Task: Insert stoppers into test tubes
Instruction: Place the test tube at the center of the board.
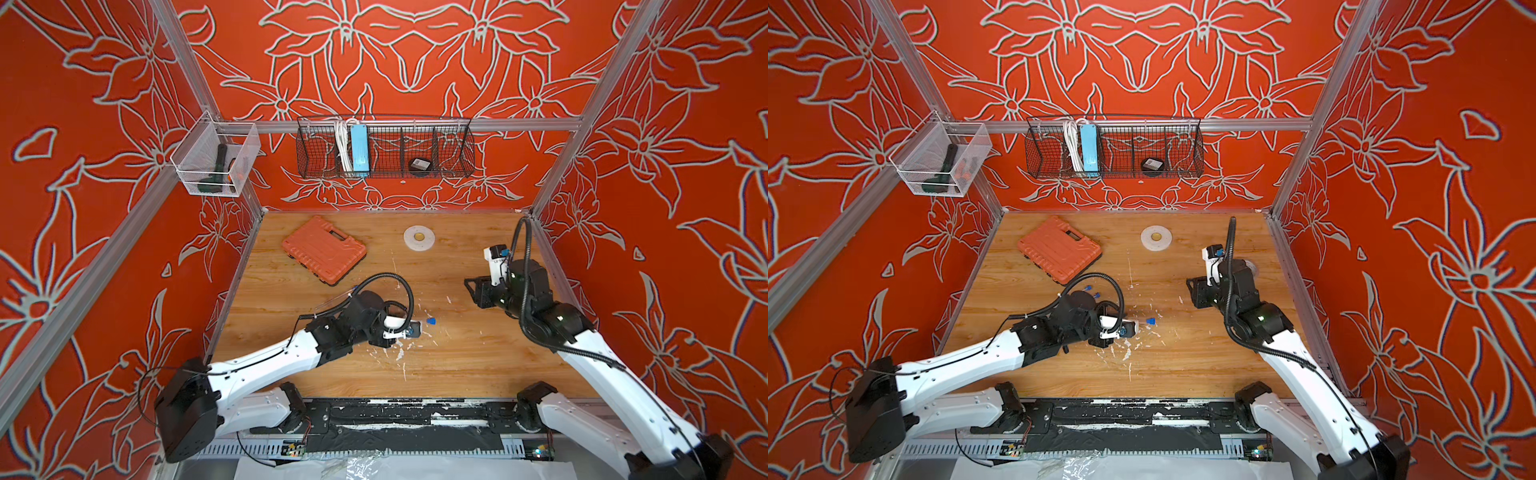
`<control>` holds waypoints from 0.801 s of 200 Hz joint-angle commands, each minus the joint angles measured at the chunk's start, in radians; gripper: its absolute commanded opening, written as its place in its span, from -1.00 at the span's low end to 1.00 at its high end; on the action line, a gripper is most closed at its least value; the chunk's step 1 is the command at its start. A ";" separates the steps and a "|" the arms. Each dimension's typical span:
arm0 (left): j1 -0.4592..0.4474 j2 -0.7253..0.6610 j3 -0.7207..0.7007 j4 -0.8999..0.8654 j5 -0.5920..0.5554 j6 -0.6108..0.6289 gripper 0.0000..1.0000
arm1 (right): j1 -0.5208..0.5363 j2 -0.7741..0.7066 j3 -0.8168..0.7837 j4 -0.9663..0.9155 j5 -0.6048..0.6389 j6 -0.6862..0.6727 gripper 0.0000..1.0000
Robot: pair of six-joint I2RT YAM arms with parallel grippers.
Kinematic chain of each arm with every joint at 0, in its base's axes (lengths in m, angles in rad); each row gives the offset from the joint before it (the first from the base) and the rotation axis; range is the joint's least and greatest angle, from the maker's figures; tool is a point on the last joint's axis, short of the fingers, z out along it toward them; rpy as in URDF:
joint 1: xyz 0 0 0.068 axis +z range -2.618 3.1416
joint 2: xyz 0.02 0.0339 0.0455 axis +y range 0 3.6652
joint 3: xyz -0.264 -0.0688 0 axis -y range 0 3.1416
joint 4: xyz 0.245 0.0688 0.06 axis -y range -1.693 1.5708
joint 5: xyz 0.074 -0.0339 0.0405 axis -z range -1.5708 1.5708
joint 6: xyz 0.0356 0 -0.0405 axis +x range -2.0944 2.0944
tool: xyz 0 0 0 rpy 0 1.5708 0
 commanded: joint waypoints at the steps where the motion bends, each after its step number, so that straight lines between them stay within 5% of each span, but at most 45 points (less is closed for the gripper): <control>1: 0.038 0.115 0.083 -0.118 0.093 -0.053 -1.00 | -0.006 -0.073 -0.015 -0.033 0.148 0.018 -0.08; 79: 0.167 0.542 0.428 -0.296 0.084 -0.015 -1.00 | -0.006 -0.156 -0.028 -0.088 0.095 -0.016 -0.08; 160: 0.193 0.841 0.698 -0.508 0.084 -0.042 -0.98 | -0.006 -0.179 -0.045 -0.088 0.073 -0.034 -0.08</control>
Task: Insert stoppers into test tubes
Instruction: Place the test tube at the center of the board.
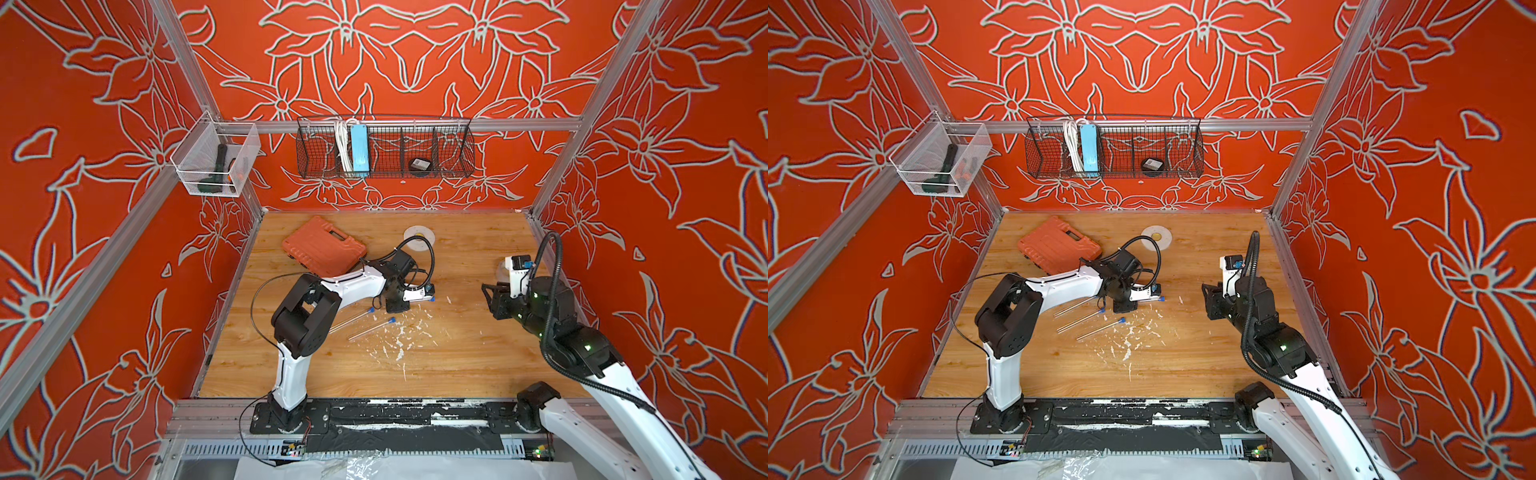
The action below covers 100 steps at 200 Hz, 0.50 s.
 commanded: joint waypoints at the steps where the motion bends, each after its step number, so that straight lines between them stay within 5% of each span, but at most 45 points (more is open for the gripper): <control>1: 0.008 0.041 0.047 -0.102 0.011 -0.018 -0.98 | -0.006 -0.015 -0.017 -0.003 -0.011 -0.008 -0.08; 100: 0.010 0.109 0.092 -0.125 0.003 -0.032 -0.59 | -0.006 -0.024 -0.026 -0.007 -0.002 -0.020 -0.08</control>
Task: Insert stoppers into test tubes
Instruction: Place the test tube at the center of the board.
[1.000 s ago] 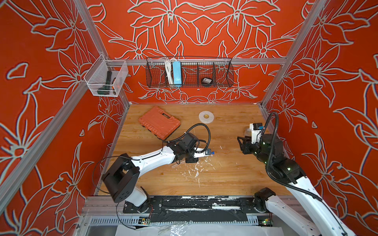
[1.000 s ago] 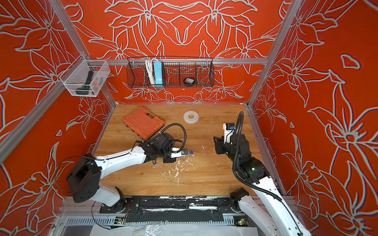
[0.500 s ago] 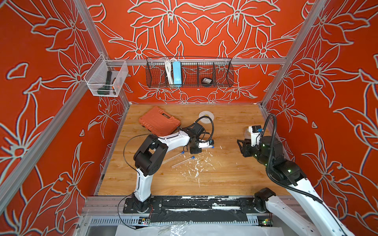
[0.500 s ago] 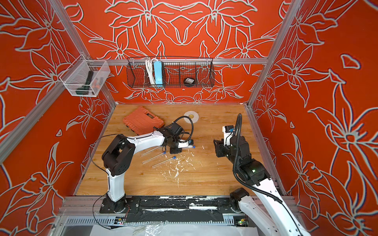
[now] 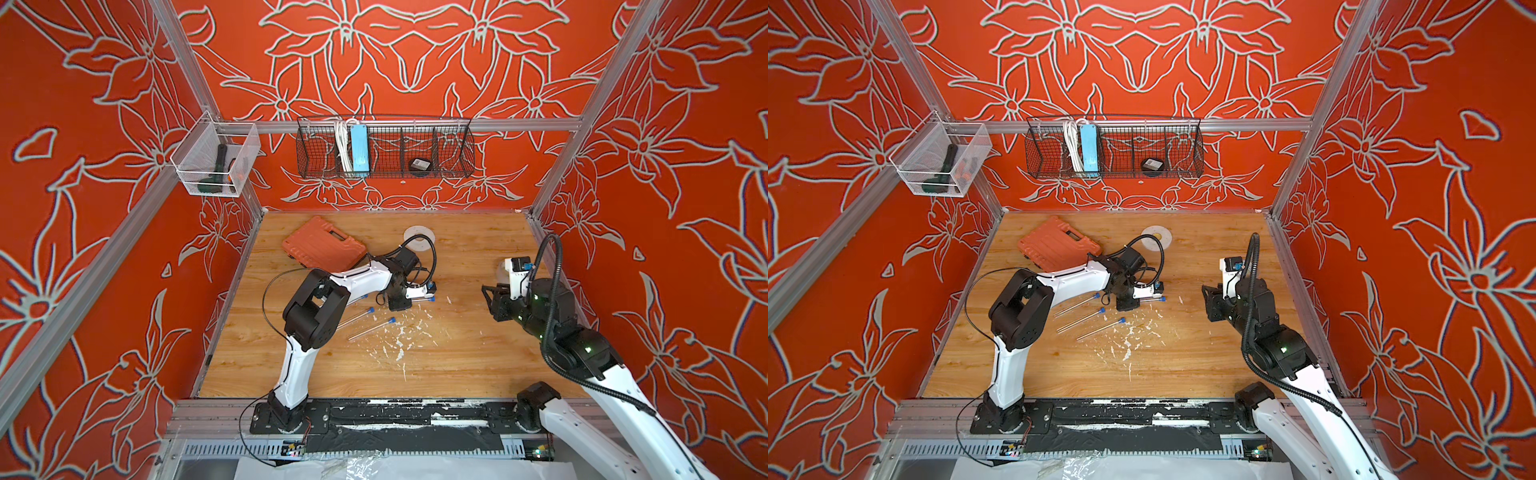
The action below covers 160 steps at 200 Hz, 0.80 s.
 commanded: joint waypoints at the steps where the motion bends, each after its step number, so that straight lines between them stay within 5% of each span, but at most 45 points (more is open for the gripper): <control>1: 0.003 0.040 -0.006 -0.046 0.001 -0.001 -0.58 | -0.006 -0.012 -0.016 -0.007 0.003 -0.012 -0.08; 88: 0.025 -0.110 -0.104 0.166 0.095 -0.087 -0.40 | -0.006 -0.010 -0.034 -0.008 0.013 -0.003 -0.08; 140: 0.088 -0.419 -0.407 0.657 0.175 -0.253 -0.38 | -0.007 0.035 -0.037 0.050 0.074 -0.019 -0.08; 160: 0.117 -0.555 -0.583 0.918 0.099 -0.398 -0.36 | -0.011 0.049 -0.066 0.127 0.140 -0.041 -0.09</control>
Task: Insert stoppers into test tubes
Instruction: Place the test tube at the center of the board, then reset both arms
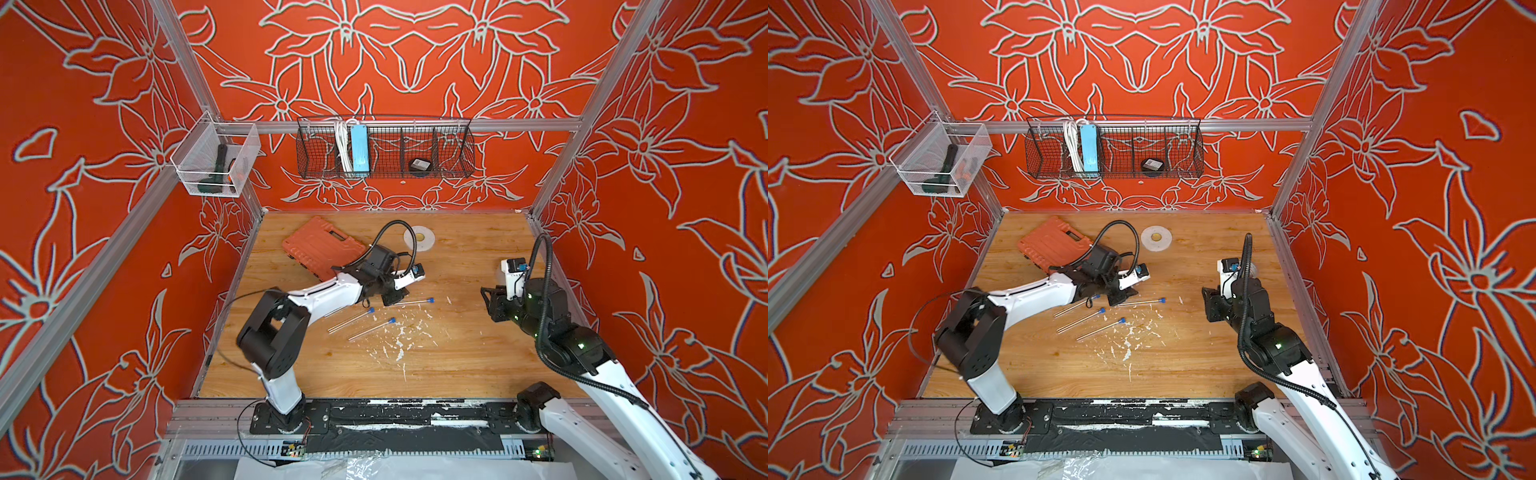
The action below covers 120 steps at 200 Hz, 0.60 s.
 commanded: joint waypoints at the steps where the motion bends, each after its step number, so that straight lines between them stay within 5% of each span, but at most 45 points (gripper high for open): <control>1: 0.034 -0.135 -0.167 0.380 -0.027 -0.195 -0.36 | -0.012 0.012 -0.036 0.097 0.098 -0.025 -0.09; 29: 0.096 -0.308 -0.401 0.660 -0.240 -0.415 -0.27 | -0.059 0.098 -0.036 0.183 0.152 -0.086 -0.09; 60: 0.191 -0.463 -0.590 0.746 -0.445 -0.553 -0.06 | -0.163 0.204 -0.045 0.305 0.150 -0.134 -0.09; 120: 0.408 -0.588 -0.759 0.754 -0.563 -0.636 0.59 | -0.309 0.420 -0.185 0.689 0.163 -0.295 -0.03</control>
